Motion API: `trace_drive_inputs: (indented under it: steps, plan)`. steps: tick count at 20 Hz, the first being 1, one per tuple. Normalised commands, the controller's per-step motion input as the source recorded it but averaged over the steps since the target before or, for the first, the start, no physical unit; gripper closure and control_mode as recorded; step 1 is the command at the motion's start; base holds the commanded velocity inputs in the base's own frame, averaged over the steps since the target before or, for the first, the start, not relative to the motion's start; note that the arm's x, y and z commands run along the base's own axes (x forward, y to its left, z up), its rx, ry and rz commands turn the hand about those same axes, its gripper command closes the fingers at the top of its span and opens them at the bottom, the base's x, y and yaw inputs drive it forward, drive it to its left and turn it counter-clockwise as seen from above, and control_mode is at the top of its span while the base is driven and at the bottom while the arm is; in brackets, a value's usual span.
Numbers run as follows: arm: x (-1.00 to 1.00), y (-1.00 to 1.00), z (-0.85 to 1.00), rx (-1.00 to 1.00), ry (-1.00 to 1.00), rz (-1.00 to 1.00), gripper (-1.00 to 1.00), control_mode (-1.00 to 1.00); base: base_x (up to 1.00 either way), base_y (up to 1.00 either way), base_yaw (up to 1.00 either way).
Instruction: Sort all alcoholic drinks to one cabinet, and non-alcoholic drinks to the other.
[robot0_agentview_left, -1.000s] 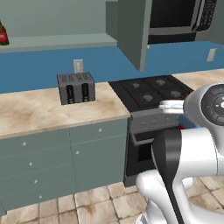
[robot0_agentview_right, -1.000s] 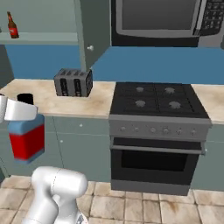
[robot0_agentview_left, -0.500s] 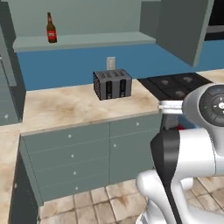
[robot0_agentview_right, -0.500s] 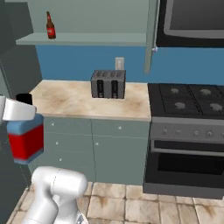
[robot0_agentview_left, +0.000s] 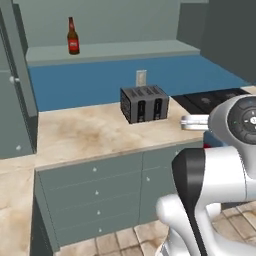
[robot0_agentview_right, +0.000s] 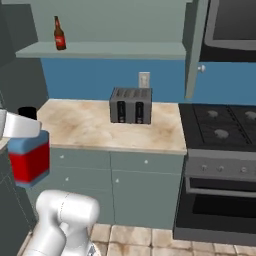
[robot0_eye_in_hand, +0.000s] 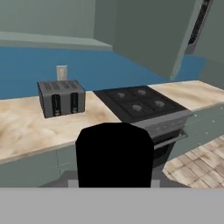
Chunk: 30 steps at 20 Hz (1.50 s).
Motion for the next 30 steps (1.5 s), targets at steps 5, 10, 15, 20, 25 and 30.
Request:
trace_drive_inputs:
  steps: [5, 10, 15, 20, 25, 30]
  plan:
    - [0.00, 0.00, 0.00, 0.00, 0.00, 0.00, 1.00, 1.00, 0.71, 0.13, 0.00]
    - [0.00, 0.00, 0.00, 0.00, 0.00, 0.00, 1.00, 1.00, 0.77, 0.04, 0.00]
    - [0.00, 0.00, 0.00, 0.00, 0.00, 0.00, 1.00, 1.00, 0.86, 0.00, 0.07]
    - [0.00, 0.00, 0.00, 0.00, 0.00, 0.00, 1.00, 1.00, 0.95, 0.00, 0.15]
    - [0.00, 0.00, 0.00, 0.00, 0.00, 0.00, 1.00, 1.00, 0.95, 0.00, 0.20]
    - [0.14, 0.00, 0.10, 0.00, 0.01, 0.06, 1.00, -1.00, 0.48, 0.00, 0.11]
